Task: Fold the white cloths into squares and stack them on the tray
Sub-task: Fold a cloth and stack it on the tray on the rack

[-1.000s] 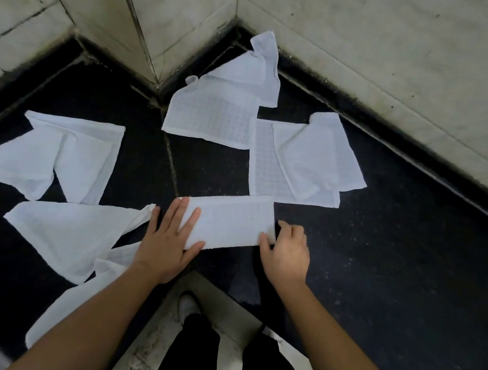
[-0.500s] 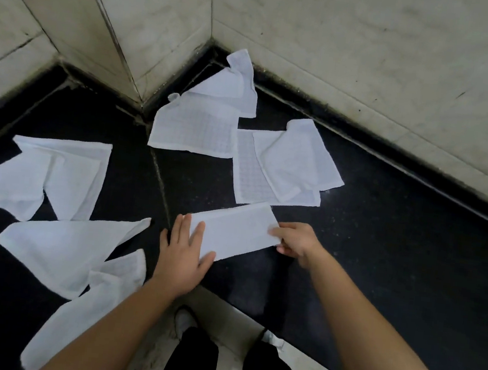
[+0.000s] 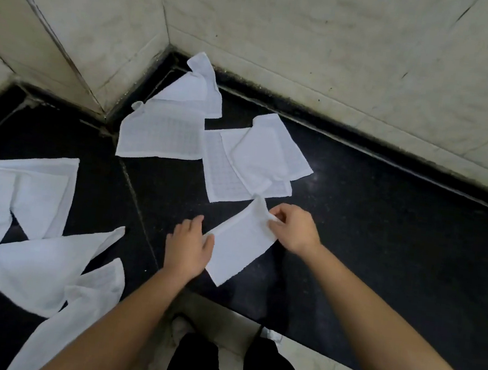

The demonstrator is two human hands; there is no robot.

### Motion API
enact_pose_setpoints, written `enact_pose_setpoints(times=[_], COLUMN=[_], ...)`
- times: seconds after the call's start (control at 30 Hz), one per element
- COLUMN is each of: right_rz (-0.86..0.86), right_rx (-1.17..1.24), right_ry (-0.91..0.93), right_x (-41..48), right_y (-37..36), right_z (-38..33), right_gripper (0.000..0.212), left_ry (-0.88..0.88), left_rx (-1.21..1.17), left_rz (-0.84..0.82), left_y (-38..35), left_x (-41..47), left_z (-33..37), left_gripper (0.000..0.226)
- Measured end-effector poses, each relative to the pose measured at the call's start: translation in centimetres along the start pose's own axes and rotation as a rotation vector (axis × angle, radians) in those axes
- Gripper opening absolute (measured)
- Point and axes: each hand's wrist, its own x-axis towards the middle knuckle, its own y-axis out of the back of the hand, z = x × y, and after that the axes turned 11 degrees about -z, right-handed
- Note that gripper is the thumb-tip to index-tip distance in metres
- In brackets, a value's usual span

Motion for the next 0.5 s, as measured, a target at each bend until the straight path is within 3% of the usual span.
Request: enact_pose_setpoints(times=[0.23,0.33,0.5], right_rz=[-0.016,-0.069,-0.123], right_rx=[-0.28,-0.363,-0.437], right_ry=[0.317,0.398,0.436], right_x=[-3.9,-4.6,-5.1], right_y=[-6.5,-9.9,-13.4], right_z=[-1.4,-1.5,-0.9], right_gripper=[0.029,0.033,0.032], left_ry=[0.239,0.309,0.273], left_rx=[-0.603,-0.896,-1.02], left_rz=[-0.122,-0.113,-0.108], left_y=[2.5,2.1,1.6], left_x=[3.2,1.8,0.4], left_z=[-3.6,-4.6,-5.4], left_gripper=[0.02,0.018,0.014])
